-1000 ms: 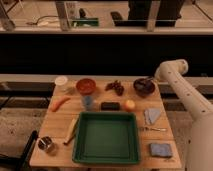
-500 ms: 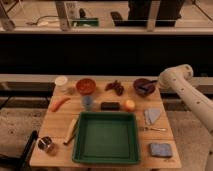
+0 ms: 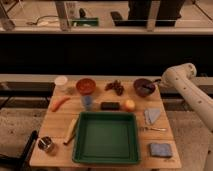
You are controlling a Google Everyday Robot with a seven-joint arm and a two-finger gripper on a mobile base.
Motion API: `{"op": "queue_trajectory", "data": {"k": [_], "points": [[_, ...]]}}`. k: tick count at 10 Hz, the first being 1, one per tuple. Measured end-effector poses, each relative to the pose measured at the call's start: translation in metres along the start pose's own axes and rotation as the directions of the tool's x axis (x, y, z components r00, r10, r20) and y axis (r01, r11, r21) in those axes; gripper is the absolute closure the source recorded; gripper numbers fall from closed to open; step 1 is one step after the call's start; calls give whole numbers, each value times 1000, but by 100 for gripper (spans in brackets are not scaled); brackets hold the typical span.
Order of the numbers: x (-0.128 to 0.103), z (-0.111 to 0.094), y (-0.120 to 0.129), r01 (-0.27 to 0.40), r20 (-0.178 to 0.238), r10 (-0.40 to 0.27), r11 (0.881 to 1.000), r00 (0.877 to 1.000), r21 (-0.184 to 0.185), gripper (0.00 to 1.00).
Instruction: Wipe purple bowl with brush
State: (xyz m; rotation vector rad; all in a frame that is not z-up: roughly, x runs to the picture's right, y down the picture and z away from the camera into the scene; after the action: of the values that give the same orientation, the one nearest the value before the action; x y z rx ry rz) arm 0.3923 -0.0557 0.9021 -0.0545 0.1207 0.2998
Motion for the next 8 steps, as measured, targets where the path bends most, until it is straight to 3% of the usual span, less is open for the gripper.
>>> {"op": "queue_trajectory", "data": {"k": [4, 8], "points": [[2, 17, -11, 2, -24, -3, 1000, 1000, -9, 100], [-36, 41, -25, 37, -17, -38, 999, 999, -24, 100]]}}
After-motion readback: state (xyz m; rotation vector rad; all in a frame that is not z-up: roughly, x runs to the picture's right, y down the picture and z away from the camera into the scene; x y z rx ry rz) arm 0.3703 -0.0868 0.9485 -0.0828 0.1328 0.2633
